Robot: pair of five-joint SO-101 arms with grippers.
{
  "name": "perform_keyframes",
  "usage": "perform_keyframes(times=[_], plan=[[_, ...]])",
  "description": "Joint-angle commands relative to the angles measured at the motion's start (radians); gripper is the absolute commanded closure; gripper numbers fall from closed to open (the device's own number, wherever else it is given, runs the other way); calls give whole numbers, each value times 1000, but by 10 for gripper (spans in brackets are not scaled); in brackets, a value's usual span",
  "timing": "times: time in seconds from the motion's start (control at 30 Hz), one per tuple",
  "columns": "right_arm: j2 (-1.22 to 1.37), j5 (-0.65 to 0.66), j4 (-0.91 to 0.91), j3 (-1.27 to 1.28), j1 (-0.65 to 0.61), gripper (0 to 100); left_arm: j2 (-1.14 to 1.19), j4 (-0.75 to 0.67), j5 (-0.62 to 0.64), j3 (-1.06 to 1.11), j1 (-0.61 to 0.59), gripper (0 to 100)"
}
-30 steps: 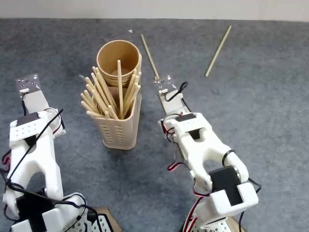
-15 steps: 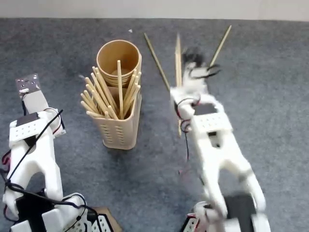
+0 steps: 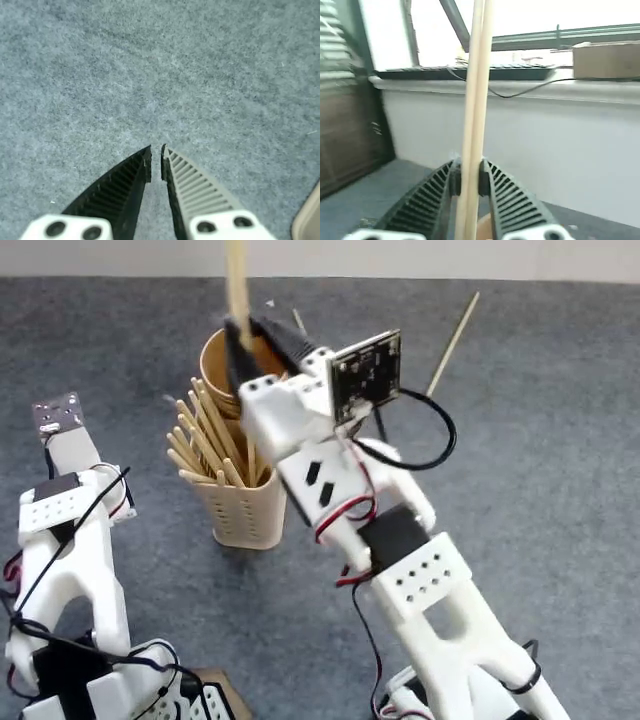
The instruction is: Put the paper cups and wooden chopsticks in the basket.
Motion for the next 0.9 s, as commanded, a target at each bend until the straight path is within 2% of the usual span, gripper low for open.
perform_keyframes(times=[0.0, 0.23, 0.4, 0.77, 0.87], plan=[[-27, -86, -16, -25, -39, 993, -36, -28, 14, 4, 12, 926], [-38, -8, -18, 71, -41, 984, -36, -35, 14, 5, 12, 926], [-36, -11, -18, 65, -42, 886, -36, -35, 14, 5, 12, 926], [-36, -8, -10, 62, -36, 882, -36, -35, 14, 5, 10, 926], [-54, 9, 41, 50, 45, 882, -36, -32, 14, 5, 10, 926]])
